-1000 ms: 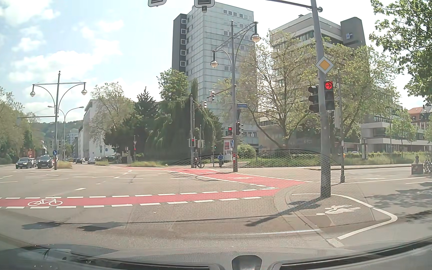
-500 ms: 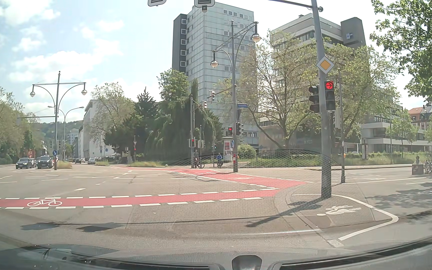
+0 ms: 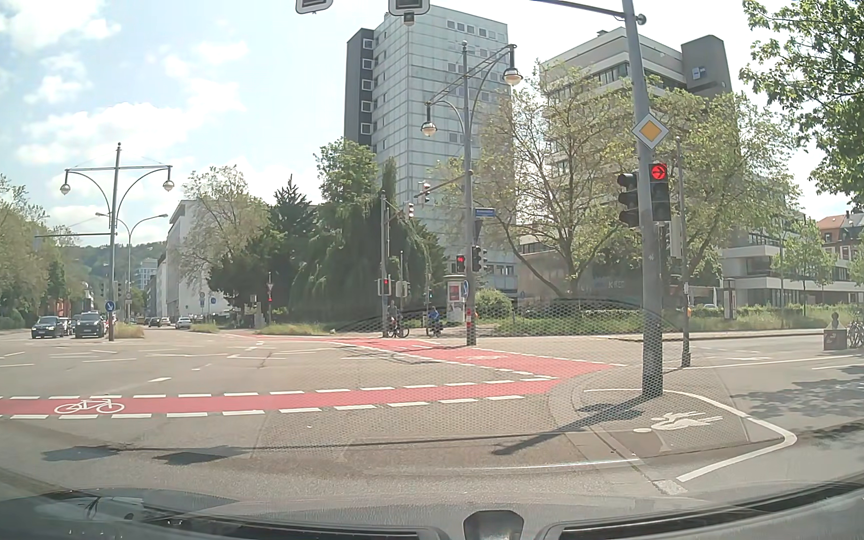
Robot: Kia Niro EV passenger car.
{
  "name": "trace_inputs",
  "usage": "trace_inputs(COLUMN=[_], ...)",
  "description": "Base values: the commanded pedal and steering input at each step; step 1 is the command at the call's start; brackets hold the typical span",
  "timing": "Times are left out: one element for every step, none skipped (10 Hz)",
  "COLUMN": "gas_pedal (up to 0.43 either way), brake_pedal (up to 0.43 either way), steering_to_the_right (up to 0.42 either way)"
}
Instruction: Follow the waypoints while adhering to traffic rules and regulations
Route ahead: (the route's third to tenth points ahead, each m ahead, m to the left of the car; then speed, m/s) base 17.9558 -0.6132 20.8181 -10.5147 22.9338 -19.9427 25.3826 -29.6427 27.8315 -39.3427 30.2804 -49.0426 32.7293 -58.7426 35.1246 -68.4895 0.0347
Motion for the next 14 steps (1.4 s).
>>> trace_inputs(gas_pedal=[0.0, 0.0, 0.0, 0.0, 0.0, 0.0, 0.0, 0.0, 0.0, 0.0, 0.0, 0.0, 0.0, 0.0], brake_pedal=[0.232, 0.232, 0.238, 0.238, 0.238, 0.238, 0.238, 0.238, 0.238, 0.238, 0.238, 0.238, 0.238, 0.238], steering_to_the_right=[-0.041, -0.041, -0.041, -0.042, -0.041, -0.041, -0.042, -0.042, -0.041, -0.042, -0.041, -0.042, -0.042, -0.041])
